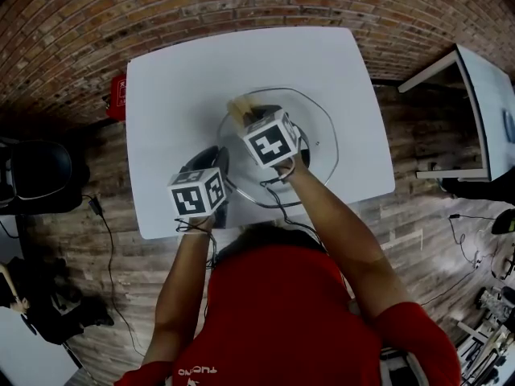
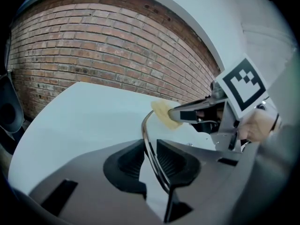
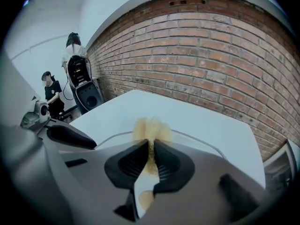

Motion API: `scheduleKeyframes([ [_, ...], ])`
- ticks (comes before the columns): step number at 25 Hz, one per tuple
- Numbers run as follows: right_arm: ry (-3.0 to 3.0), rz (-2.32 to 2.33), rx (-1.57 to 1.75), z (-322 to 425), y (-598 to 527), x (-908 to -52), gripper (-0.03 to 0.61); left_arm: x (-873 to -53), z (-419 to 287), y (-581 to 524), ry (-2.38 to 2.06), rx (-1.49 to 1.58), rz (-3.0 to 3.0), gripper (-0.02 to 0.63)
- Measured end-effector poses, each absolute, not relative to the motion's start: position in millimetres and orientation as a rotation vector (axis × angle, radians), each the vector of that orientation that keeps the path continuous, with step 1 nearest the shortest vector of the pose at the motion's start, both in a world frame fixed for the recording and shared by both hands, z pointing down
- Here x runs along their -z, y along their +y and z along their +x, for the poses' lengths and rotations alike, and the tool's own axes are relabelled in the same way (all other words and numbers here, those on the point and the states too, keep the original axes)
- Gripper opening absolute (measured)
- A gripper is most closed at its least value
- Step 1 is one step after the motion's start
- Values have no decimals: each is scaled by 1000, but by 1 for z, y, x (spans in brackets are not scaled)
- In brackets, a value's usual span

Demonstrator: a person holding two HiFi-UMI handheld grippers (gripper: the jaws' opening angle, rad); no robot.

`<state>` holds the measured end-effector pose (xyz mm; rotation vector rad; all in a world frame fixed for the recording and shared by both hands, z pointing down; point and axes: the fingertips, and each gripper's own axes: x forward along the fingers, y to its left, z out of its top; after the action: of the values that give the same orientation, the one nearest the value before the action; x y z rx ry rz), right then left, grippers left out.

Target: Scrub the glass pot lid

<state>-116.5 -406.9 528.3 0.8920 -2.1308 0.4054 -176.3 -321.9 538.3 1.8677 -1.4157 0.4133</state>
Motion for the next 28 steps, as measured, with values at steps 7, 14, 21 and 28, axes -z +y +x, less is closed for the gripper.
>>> scheduleKeyframes([
  [7,-2037,954,-418,-78,-417,-541,52,-538,-176,-325,-1413,-420,1870,89],
  [14,-1901,1108,-453,2,-429,-538,52,-538,-177,-323,-1408,-420,1863,89],
  [21,-1926,1132,-494,9,-416,-528,52,-536,-176,-325,-1412,-421,1856,89],
  [28,-2129,886,-545,-92,-349,-512,52,-535,-176,-325,-1412,-401,1847,89],
])
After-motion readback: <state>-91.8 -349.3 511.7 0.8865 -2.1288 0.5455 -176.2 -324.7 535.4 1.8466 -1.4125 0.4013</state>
